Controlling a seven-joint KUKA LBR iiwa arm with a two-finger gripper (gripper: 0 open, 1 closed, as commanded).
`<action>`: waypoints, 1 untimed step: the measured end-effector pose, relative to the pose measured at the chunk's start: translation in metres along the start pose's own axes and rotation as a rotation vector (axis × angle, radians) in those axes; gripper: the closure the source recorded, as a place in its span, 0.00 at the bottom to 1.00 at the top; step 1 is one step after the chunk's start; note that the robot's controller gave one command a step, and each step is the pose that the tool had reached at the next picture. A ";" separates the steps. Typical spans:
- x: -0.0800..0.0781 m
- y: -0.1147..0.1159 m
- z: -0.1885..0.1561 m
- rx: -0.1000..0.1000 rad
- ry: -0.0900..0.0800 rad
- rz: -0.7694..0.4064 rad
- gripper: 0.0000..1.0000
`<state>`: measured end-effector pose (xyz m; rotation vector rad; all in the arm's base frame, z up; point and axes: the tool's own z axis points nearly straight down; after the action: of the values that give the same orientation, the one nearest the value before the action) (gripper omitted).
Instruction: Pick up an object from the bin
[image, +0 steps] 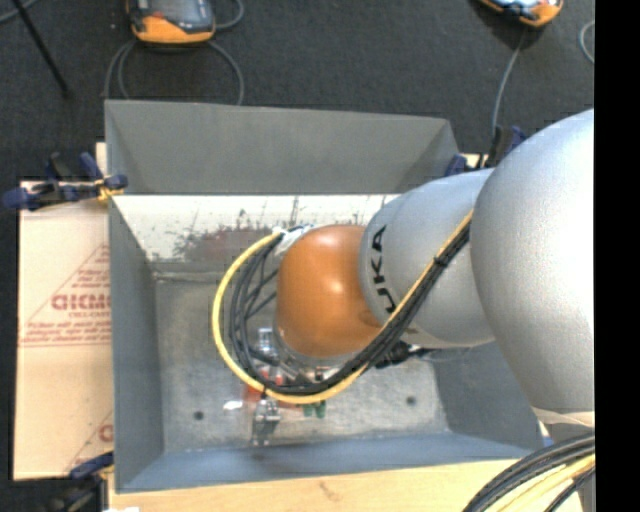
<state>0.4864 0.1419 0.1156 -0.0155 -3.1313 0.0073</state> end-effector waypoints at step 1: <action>-0.023 -0.041 0.042 -0.007 -0.019 -0.323 0.00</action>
Offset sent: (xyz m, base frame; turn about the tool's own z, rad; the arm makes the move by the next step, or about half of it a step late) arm 0.0199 -0.0429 -0.0456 -0.3225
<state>0.5089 0.1008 0.0731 0.4905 -3.1117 -0.0066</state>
